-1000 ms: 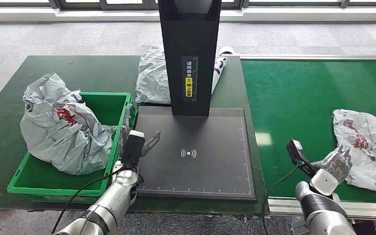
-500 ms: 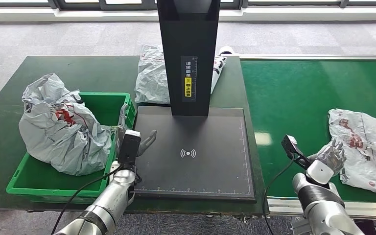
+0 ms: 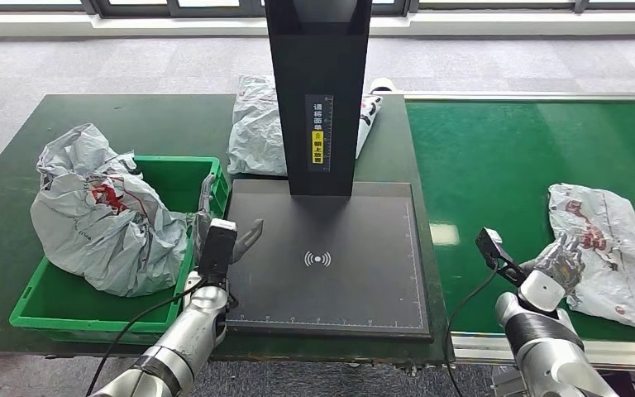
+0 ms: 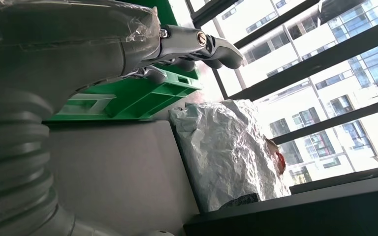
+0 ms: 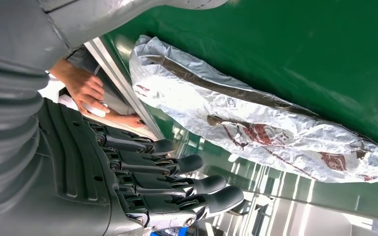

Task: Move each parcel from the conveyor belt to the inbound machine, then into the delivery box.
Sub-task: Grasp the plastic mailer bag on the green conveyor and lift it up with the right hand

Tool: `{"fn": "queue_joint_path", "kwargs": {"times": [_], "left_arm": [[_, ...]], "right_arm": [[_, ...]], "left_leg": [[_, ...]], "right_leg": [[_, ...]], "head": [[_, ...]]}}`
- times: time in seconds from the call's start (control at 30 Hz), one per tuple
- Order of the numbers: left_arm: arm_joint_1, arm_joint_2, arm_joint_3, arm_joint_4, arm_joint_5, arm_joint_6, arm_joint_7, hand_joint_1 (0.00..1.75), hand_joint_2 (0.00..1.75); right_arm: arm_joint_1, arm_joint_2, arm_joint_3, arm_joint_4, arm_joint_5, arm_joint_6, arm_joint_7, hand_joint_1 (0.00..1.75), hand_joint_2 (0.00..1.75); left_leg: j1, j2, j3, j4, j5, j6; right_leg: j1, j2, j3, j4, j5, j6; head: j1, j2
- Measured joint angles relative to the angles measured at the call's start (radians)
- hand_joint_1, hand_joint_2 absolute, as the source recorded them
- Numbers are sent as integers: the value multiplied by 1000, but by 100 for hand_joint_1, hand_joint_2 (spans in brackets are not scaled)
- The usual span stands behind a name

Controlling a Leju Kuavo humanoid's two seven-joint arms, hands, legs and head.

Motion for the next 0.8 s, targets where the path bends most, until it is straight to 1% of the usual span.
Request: {"fn": "queue_joint_path", "kwargs": {"times": [0.23, 0.8], "left_arm": [[0, 0, 1, -14, -4, 10, 0, 0, 175], [0, 3, 3, -26, 1, 9, 0, 0, 175]], "right_arm": [[6, 0, 0, 0, -4, -29, -18, 0, 175], [25, 0, 0, 0, 1, -28, -13, 0, 175]], "left_leg": [[0, 0, 0, 0, 0, 0], [0, 0, 0, 0, 0, 0]], "right_leg": [[0, 0, 0, 0, 0, 0], [0, 0, 0, 0, 0, 0]], "head": [[0, 0], [0, 0]]}}
